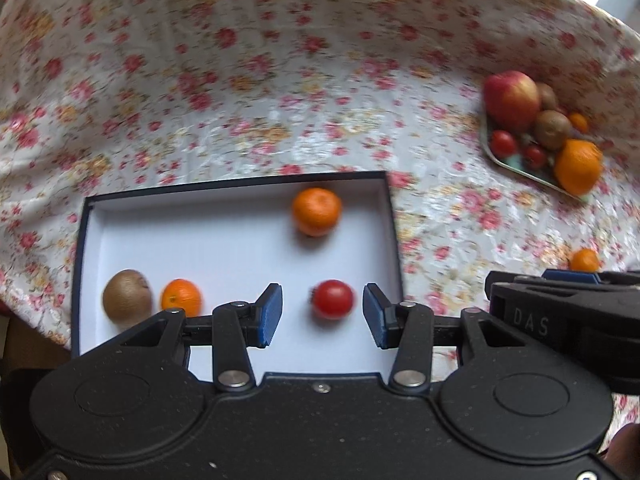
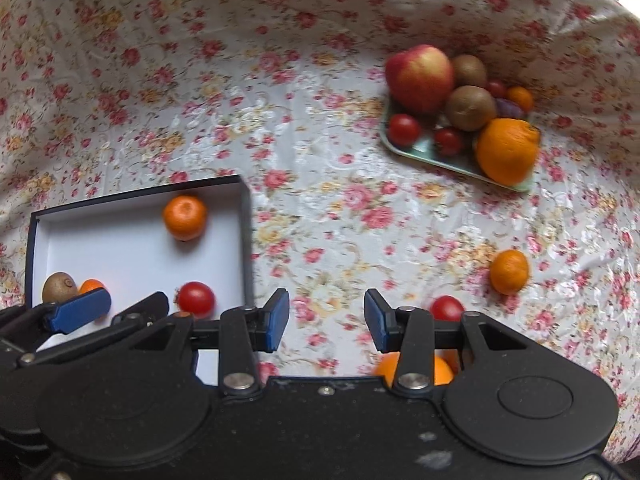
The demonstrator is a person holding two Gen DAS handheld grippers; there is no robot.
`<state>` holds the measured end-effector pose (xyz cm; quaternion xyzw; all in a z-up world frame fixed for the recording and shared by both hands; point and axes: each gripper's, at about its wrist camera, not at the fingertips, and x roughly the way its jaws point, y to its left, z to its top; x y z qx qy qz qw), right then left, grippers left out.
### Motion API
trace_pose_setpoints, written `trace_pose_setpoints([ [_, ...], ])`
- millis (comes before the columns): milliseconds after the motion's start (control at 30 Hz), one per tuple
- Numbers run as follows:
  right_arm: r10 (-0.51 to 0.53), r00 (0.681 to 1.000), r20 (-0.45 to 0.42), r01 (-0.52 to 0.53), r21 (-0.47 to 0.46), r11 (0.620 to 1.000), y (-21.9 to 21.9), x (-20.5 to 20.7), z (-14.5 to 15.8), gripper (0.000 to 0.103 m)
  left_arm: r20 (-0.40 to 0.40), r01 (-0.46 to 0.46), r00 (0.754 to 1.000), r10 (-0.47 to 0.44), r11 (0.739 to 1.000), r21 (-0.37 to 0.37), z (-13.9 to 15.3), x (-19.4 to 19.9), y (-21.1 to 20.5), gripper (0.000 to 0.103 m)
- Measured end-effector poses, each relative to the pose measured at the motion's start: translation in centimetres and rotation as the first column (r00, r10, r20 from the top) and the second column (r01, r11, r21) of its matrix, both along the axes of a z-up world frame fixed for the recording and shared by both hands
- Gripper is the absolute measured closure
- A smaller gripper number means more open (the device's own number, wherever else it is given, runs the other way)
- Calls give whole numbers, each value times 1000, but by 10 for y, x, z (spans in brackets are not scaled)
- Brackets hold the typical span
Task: Organize fruits
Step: 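Move both tools back toward the large orange and dark fruits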
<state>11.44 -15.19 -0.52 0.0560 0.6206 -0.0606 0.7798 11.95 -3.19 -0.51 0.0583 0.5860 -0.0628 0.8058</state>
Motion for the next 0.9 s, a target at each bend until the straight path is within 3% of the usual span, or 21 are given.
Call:
trace_pose_setpoints([
  [333,-152,985,-80,160,110,981,-92,-33,-7,59,-44,193,980,-192,981,10,-11,-30,-75,50],
  [467,-169,980,-106,175,49,983,-114,-50,-15,59,-47,247,968,-246,968,37,-15,-41,-97,50],
  [633,-217,968,-125,217,-12,976,-147,-75,-23,59,-69,283,957,-282,959,13,-19,-49,-115,50],
  [900,-373,921,-108,369,-54,928,-184,-98,-40,59,-90,323,943,-321,946,1,-25,-58,-140,49],
])
